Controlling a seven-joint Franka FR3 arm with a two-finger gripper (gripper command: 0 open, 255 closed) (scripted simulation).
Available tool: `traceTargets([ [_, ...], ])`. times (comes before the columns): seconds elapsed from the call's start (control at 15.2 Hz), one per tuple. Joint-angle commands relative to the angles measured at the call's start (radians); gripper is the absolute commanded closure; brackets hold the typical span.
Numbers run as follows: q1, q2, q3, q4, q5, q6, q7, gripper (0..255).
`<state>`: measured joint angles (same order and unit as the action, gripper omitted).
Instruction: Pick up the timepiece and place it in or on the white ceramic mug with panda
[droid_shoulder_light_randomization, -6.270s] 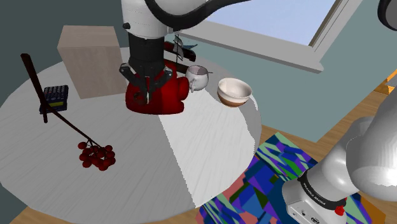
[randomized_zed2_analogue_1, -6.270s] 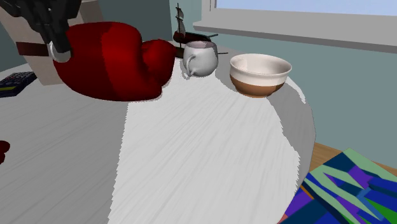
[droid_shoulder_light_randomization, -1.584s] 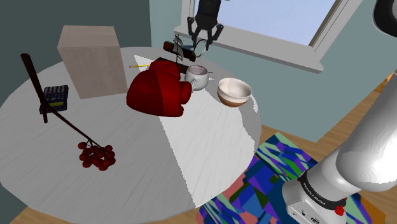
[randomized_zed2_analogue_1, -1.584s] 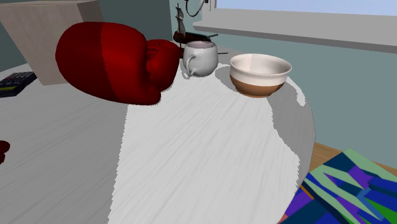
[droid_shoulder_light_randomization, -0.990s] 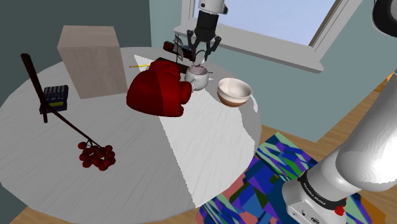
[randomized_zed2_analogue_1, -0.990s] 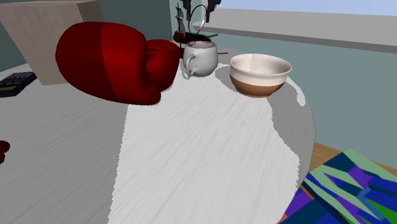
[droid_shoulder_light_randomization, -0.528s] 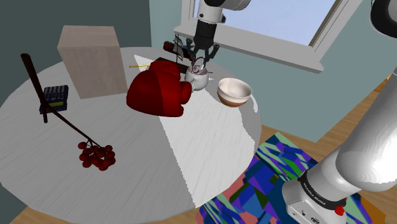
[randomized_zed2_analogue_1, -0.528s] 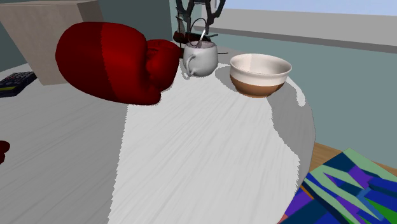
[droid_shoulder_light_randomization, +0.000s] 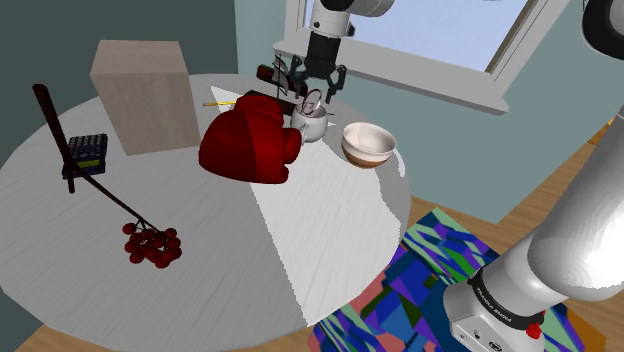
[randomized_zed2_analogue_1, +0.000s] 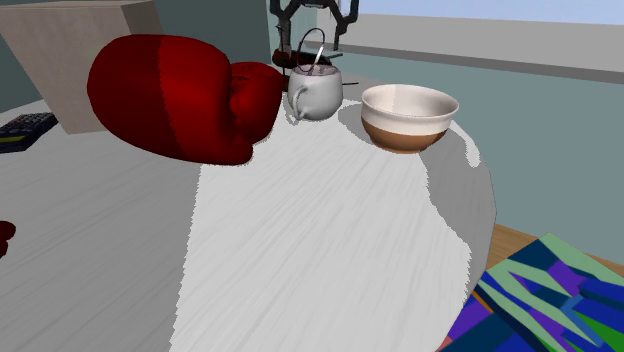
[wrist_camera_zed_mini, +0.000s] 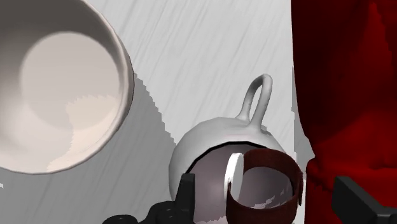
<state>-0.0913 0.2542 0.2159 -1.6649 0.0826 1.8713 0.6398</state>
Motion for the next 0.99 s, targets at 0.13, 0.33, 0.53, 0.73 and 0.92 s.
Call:
traceTargets([
  [0.13,0.000,0.000,0.000,0.001,0.000,-0.001,0.000,0],
  [0.33,-0.005,-0.005,-0.002,0.094,-0.001,-0.100,0.002,0],
  [0.53,-0.006,-0.004,-0.003,0.122,-0.001,-0.126,0.002,0],
  [0.73,-0.006,-0.004,-0.003,0.122,-0.001,-0.126,0.002,0],
  [0.92,-0.006,-0.004,-0.003,0.122,-0.001,-0.126,0.002,0],
])
